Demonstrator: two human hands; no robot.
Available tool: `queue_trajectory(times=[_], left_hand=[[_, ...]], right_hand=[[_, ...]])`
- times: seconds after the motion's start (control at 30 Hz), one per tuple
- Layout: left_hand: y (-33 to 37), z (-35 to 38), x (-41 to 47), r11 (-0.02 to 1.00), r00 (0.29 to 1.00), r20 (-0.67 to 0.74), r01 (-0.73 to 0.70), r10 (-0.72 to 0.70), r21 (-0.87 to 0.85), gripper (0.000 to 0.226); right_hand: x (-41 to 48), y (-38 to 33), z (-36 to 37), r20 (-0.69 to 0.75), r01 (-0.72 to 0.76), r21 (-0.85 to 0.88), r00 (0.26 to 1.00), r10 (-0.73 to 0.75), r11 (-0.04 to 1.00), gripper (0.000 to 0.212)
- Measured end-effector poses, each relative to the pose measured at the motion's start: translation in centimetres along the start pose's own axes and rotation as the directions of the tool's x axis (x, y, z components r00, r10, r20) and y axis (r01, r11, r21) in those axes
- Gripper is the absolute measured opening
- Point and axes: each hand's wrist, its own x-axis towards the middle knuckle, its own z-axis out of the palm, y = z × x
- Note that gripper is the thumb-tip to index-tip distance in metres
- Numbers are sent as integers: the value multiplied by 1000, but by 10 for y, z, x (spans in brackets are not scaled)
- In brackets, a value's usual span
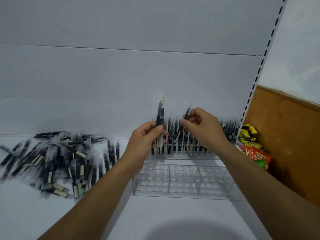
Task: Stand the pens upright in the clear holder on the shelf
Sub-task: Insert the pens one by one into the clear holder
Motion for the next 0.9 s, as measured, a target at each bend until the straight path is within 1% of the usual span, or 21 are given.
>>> queue_trajectory(times=[0.17,0.27,0.37,0.57,0.67,0.73,0.8,0.9], left_hand=[[-1,1,1,999,999,32,-16,15,46,14],[-1,1,0,998,999,48,-22,20,57,14],[-1,1,-1,997,998,61,-29,24,76,13],[0,3,-3,994,995,94,-48,39,93,16],[0,3,-3,994,995,94,-50,41,97,15],[0,3,-3,994,995,94,-48,38,99,15],[0,3,-4,993,995,96,-45,35,105,15],[0,3,-4,993,995,99,-43,33,105,16]], right_hand=[[1,0,-2,11,24,-5,1000,-24,1000,12],[1,2,1,84,38,-88,996,-30,995,13],[0,3,8,187,70,-226,982,-27,972,16],[1,-2,10,196,92,-326,980,-28,941,14],[2,-5,8,157,96,-432,987,-30,897,18],[1,-6,11,176,114,-495,984,-30,862,20],[-1,-5,15,221,115,-495,975,-3,861,21],[-2,-3,13,236,89,-486,971,33,870,22]])
